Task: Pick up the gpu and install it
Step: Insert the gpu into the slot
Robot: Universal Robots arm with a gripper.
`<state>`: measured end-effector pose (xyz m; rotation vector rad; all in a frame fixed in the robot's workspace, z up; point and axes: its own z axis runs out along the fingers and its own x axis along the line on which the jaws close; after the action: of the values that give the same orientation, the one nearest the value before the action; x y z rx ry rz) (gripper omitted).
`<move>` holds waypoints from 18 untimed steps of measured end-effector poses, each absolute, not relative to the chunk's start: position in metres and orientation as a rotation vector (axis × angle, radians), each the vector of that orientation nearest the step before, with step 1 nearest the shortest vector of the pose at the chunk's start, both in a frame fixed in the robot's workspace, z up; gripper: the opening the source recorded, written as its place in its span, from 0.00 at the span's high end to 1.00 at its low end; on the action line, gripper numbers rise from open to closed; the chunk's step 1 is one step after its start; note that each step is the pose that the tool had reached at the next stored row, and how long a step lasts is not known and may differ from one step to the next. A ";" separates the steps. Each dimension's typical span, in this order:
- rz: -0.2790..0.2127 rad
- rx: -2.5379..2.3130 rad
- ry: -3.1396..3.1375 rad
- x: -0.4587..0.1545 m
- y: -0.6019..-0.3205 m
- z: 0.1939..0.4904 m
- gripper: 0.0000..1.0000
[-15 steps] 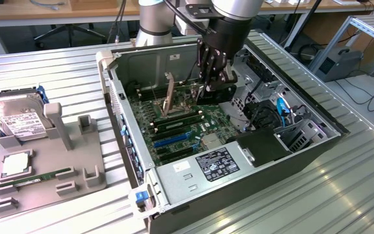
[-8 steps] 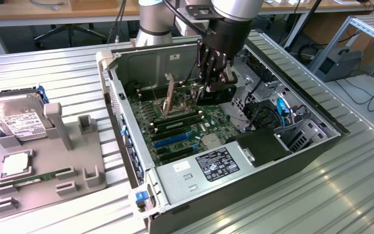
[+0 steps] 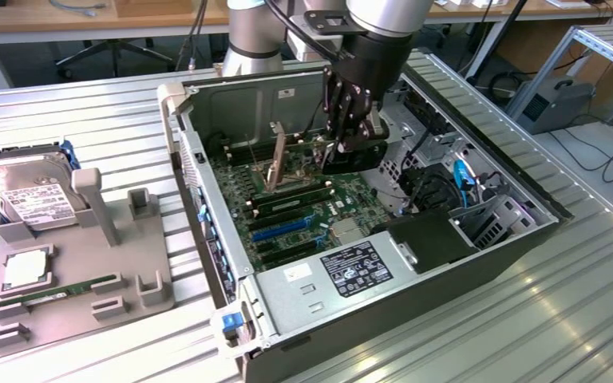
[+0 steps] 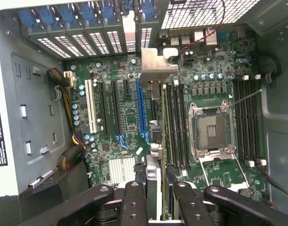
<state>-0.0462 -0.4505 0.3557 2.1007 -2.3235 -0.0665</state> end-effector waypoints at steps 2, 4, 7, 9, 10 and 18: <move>-0.066 2.101 -2.323 -0.046 -0.451 0.355 0.73; -0.066 2.101 -2.323 -0.046 -0.451 0.355 0.73; -0.066 2.101 -2.323 -0.047 -0.451 0.355 0.73; -0.066 2.101 -2.323 -0.047 -0.452 0.354 0.73; -0.066 2.101 -2.324 -0.047 -0.452 0.354 0.73; -0.066 2.101 -2.323 -0.047 -0.453 0.353 0.73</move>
<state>-0.0471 -0.4534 0.3527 2.1007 -2.3235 -0.0665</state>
